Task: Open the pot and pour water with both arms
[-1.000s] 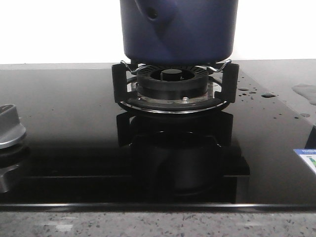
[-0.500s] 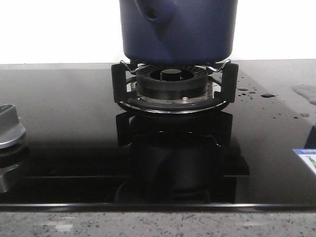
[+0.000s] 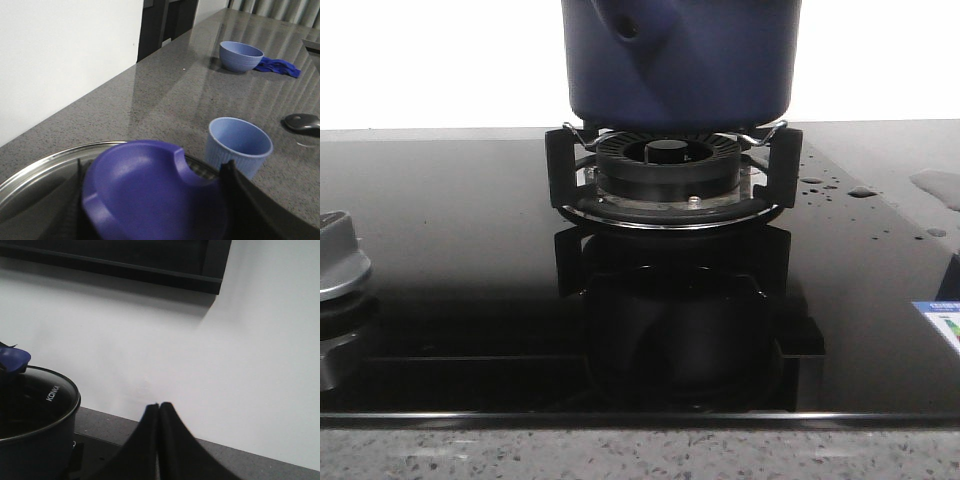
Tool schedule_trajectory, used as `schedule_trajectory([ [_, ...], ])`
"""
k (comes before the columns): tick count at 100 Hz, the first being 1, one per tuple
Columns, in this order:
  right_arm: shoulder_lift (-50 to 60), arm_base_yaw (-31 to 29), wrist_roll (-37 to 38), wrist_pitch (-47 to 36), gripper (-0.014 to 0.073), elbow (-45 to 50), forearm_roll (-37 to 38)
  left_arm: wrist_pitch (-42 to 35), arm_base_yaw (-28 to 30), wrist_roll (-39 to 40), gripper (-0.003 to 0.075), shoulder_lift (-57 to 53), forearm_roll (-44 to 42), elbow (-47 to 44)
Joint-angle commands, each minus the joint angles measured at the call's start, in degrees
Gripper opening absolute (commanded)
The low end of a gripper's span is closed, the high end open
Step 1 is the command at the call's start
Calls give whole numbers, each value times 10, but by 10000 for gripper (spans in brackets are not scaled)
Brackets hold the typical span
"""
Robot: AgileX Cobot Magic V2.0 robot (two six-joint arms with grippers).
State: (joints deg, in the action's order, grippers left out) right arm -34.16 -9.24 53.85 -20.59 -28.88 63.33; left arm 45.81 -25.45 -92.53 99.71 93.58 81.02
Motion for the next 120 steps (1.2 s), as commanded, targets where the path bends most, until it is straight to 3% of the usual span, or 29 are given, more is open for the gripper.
schedule_trajectory([
  [1,1,1,0,-13,-64,-22,-7,-5,-2,-6,295,-25,51,21],
  [35,1,1,0,-13,-64,-22,-7,-28,-2,-7,300,-25,60,21],
  [42,1,1,0,-13,-64,-22,-7,-21,-2,-7,360,-25,59,21],
  [54,1,1,0,-13,-64,-22,-7,-17,-2,-7,568,-25,59,21],
  [59,1,1,0,-13,-64,-22,-7,-5,-2,-6,614,-28,59,21],
  [65,1,1,0,-12,-64,-22,-7,3,0,-6,617,-39,60,21],
  [70,1,1,0,-12,-64,-22,-7,3,3,-2,599,-56,60,21],
  [77,1,4,8,-12,-64,-22,-7,-8,11,12,510,-83,54,21],
  [88,1,26,35,0,-64,-22,11,-70,28,60,272,-145,18,20],
  [96,1,47,84,2,-64,-22,95,-142,41,75,124,-199,-14,8],
  [109,15,72,236,0,-64,-21,226,-184,70,75,59,-276,-37,-34],
  [120,34,75,292,-14,-64,-21,299,-175,95,75,55,-337,-39,-91],
])
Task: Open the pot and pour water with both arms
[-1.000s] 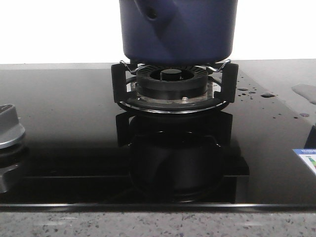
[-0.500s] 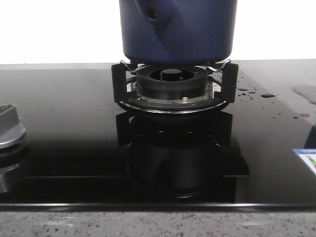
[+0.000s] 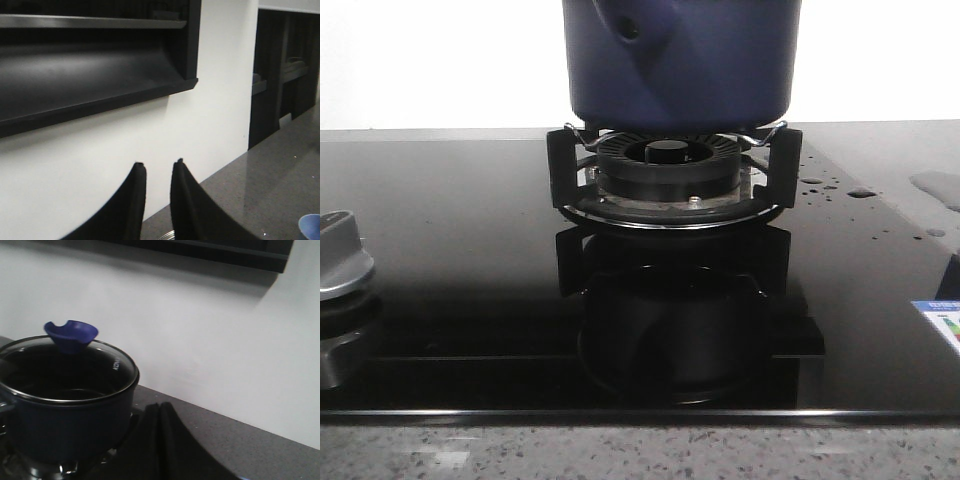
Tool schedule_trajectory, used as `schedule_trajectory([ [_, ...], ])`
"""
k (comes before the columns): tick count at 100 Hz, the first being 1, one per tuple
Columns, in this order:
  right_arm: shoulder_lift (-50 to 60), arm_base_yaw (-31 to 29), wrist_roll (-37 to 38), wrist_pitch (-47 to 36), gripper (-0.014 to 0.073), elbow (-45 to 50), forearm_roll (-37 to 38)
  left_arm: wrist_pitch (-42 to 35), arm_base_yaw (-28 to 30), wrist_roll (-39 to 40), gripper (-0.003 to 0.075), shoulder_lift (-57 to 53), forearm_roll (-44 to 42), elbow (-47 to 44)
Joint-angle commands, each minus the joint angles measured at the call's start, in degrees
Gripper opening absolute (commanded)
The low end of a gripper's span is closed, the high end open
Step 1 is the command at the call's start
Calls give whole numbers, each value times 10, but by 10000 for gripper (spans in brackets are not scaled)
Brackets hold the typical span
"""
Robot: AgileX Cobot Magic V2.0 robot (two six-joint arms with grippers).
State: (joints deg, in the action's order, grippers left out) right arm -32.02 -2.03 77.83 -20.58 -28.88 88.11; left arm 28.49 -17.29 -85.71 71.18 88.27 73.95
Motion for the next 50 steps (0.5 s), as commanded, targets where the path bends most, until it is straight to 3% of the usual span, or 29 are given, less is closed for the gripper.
schedule_trajectory([
  [1,14,3,53,-15,-64,-21,56,-2,14,7,52,-56,14,-24],
  [13,44,4,88,-15,-64,-21,76,-15,28,7,-21,-134,14,-127],
  [28,77,9,172,-19,-64,-2,120,-75,30,7,-20,-238,14,-260],
  [50,120,21,173,-35,-64,59,120,-88,30,7,-20,-343,14,-395],
])
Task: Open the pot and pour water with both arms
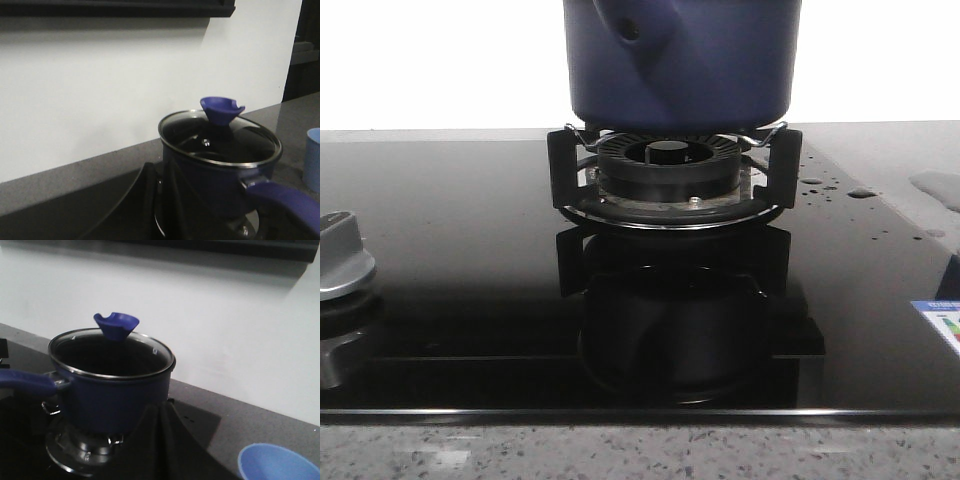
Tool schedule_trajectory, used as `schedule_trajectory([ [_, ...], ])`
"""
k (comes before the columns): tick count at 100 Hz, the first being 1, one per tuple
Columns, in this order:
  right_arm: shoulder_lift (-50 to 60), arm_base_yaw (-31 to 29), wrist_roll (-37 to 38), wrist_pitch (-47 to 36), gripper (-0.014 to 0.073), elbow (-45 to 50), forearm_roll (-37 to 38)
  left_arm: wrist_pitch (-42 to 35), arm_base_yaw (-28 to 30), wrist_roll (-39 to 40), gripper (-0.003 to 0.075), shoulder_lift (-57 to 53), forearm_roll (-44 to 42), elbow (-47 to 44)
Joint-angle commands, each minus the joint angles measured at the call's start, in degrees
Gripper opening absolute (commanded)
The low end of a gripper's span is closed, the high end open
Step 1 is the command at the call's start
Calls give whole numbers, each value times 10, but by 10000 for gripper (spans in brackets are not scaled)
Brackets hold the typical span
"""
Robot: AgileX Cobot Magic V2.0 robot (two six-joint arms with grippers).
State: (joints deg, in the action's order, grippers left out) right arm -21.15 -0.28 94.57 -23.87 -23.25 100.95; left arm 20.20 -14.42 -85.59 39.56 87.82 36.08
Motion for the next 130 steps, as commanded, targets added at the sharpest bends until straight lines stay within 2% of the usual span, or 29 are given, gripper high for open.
schedule_trajectory([
  [1,13,3,5,-3,-64,4,-8,-6,1,5,-20,-32,19,-22],
  [17,21,3,5,-29,-64,10,-8,-4,1,5,-20,-72,19,-56],
  [84,21,3,5,-26,-64,10,-8,0,1,5,-20,-76,16,-56],
  [104,21,3,5,-25,-64,10,-8,-50,1,3,-20,-76,9,-61],
  [108,21,3,5,-25,-64,10,-8,-57,1,12,-20,-78,-24,-62],
  [115,21,3,5,-25,-64,10,-8,-55,1,105,-20,-80,-182,-62],
  [120,21,3,5,-25,-64,10,-8,-55,1,232,-20,-82,-324,-62],
  [130,21,3,5,-25,-64,10,-8,-55,1,555,-20,-86,-637,-67],
])
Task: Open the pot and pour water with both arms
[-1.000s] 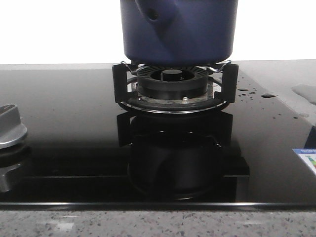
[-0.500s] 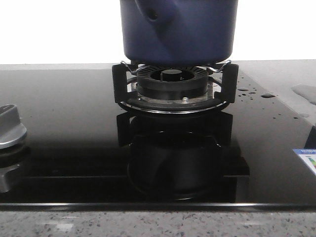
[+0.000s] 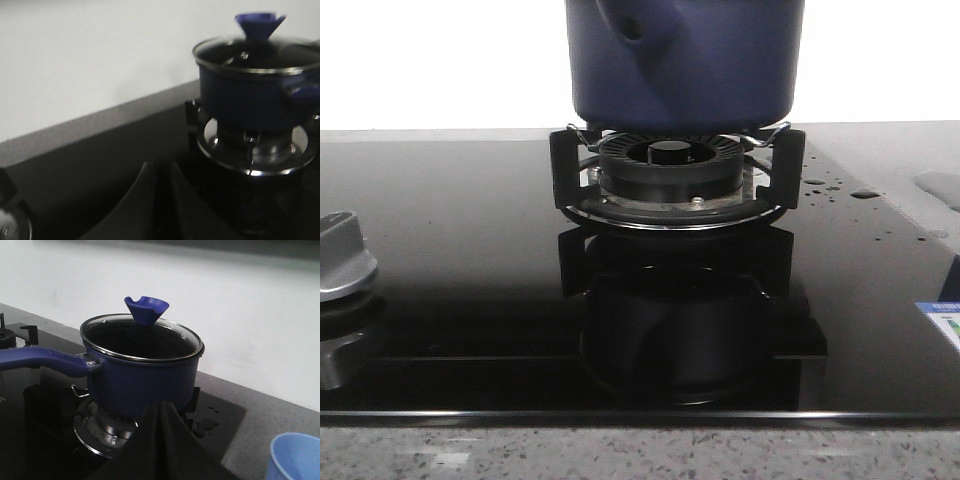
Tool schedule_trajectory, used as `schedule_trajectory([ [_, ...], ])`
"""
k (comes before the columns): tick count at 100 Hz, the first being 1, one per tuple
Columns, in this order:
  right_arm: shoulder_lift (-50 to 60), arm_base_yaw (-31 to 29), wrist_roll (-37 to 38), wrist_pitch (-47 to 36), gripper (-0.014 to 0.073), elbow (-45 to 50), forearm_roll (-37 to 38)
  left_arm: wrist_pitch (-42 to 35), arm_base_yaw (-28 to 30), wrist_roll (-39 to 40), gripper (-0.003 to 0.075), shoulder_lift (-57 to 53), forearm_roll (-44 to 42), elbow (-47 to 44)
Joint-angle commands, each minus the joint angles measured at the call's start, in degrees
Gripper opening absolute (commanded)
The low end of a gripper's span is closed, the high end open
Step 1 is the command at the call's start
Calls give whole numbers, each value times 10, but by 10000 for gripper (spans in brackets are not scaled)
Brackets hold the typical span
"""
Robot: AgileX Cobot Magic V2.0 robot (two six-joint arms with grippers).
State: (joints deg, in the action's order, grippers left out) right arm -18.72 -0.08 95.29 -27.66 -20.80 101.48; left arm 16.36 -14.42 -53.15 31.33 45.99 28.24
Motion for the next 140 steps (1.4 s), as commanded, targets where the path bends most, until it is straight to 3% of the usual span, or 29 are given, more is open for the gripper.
schedule_trajectory([
  [1,-3,1,-2,13,-64,-14,-13,-17,1,249,-20,-5,-236,8],
  [7,-3,1,-2,13,-64,-14,-13,-23,1,371,-20,-20,-350,-6],
  [12,-3,1,-2,13,-64,-14,-13,-44,1,408,-20,-37,-393,-25],
  [32,-3,1,-2,13,-64,-14,-13,-180,1,424,-20,-132,-403,-159],
  [50,-3,1,-2,13,-64,-14,-13,-198,10,460,-20,-213,-400,-260],
  [64,-3,1,-2,13,-64,-14,-13,-178,36,460,-20,-272,-374,-305],
  [98,-3,1,-2,14,-64,-14,-13,-2,107,460,-20,-333,-389,-309],
  [140,-3,1,-2,14,-64,-14,-13,-2,109,460,-20,-333,-389,-309],
])
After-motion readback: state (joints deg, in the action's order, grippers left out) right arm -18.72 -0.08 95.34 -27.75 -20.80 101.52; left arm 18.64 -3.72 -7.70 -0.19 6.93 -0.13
